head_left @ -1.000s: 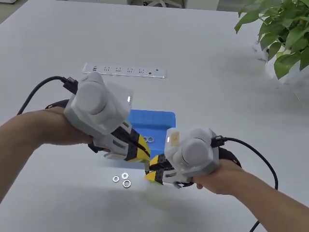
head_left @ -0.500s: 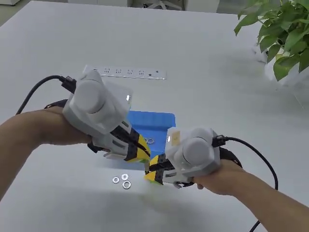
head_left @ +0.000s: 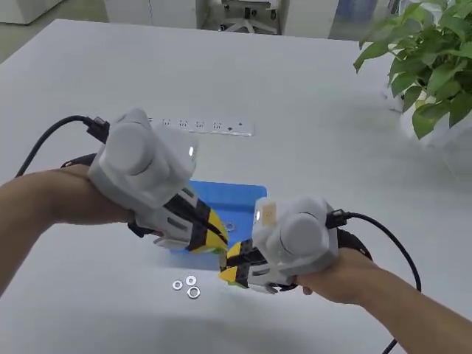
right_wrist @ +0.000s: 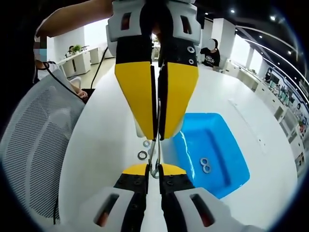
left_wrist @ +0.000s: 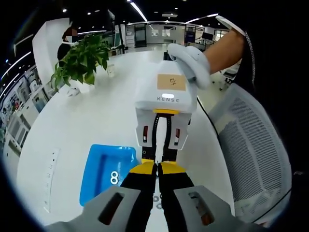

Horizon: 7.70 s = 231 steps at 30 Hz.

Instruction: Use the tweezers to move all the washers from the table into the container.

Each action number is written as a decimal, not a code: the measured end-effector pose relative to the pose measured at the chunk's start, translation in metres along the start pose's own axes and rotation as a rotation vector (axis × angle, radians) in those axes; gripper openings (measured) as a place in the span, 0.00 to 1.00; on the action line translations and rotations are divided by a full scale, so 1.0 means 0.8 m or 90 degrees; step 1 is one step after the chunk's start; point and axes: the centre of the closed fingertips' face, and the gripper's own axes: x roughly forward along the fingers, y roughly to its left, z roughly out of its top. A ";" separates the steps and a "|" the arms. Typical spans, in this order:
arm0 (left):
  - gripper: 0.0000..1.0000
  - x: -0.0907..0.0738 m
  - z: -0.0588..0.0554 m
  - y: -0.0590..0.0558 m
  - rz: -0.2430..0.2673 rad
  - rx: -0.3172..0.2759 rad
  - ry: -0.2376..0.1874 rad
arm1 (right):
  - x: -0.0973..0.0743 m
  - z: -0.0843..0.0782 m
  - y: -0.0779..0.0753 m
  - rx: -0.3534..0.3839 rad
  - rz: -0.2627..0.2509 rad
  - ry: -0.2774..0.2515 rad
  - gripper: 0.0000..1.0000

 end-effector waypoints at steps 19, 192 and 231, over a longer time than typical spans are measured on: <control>0.06 -0.027 0.029 0.019 0.033 0.035 -0.012 | -0.025 0.028 -0.029 -0.029 -0.035 -0.006 0.10; 0.06 -0.016 -0.063 -0.030 0.034 -0.051 0.020 | 0.058 0.017 0.033 -0.046 0.050 -0.017 0.12; 0.06 -0.008 -0.066 -0.021 0.021 -0.070 0.019 | 0.059 0.012 0.031 -0.009 0.046 -0.015 0.10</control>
